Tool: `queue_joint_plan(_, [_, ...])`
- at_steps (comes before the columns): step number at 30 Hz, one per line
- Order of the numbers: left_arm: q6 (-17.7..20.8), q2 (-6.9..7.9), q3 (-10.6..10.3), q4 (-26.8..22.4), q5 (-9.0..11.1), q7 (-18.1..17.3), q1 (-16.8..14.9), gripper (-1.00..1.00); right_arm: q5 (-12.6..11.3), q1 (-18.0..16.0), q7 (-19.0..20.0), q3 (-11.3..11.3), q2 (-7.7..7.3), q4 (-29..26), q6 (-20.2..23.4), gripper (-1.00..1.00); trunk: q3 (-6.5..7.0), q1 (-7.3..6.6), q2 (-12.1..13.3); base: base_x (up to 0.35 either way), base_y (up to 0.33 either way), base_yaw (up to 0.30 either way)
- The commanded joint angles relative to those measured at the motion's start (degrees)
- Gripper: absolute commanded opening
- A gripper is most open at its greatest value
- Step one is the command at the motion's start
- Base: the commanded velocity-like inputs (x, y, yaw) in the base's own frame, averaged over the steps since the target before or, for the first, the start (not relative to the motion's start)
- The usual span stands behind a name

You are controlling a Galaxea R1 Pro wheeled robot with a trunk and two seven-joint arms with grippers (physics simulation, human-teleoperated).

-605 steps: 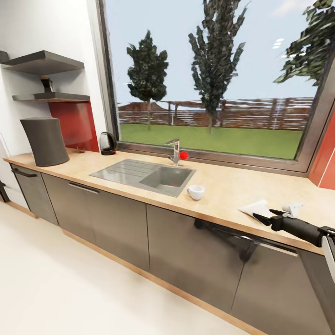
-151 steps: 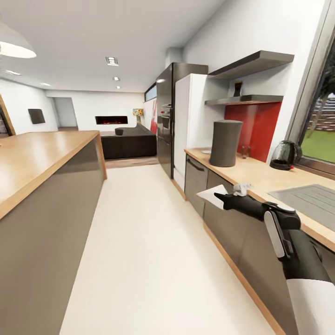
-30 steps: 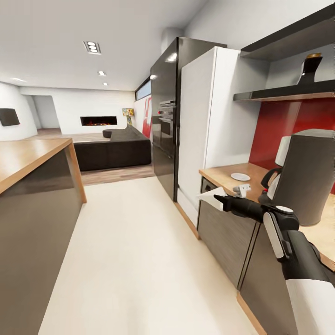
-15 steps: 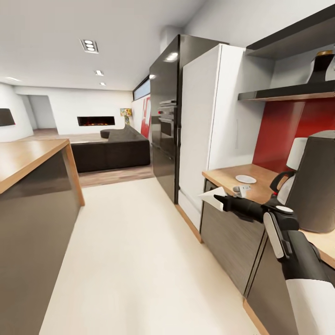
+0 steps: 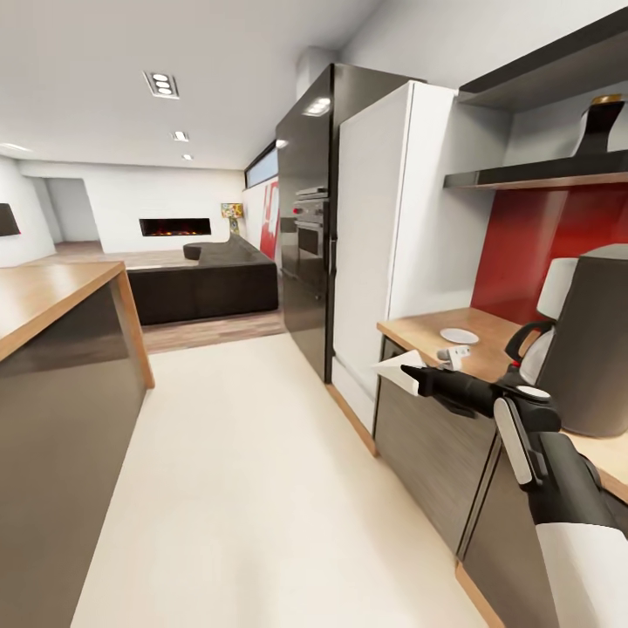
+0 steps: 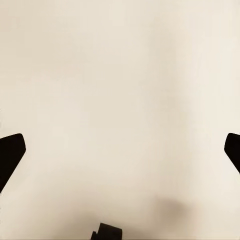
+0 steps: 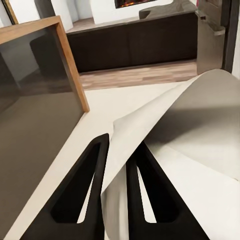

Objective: Set up a coffee station on the kitchen countertop: keep the coffee maker on the countertop, move the bottle of coffee from the kitchen shelf to the counter next to the coffee maker, place a paper coffee filter on top of the coffee maker, put the saucer next to the coffee maker with the coffee cup on the saucer, and place the electric kettle next to the coffee maker.

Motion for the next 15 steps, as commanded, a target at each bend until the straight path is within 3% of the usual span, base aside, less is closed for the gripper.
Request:
queue_joint_plan(1, [-0.1, -0.02, 0.0, -0.1, 0.6, 0.0, 0.0, 1.00, -0.5, 0.0, -0.2, 0.0, 0.00, 0.0, 0.5, -1.00, -0.05, 0.02, 0.0, 0.173, 0.148, -0.001])
queue_joint_plan(10, [-0.1, -0.02, 0.0, -0.1, 0.6, 0.0, 0.0, 1.00, -0.5, 0.0, -0.2, -0.1, 0.01, 0.0, 0.5, -1.00, -0.05, 0.02, 0.0, 0.176, 0.152, -0.012])
queue_joint_plan(15, [-0.1, -0.02, 0.0, -0.1, 0.5, 0.0, 0.0, 1.00, -0.5, 0.0, -0.2, -0.1, -0.02, 0.0, 0.5, -1.00, -0.05, 0.02, 0.0, 0.030, 0.026, -0.179])
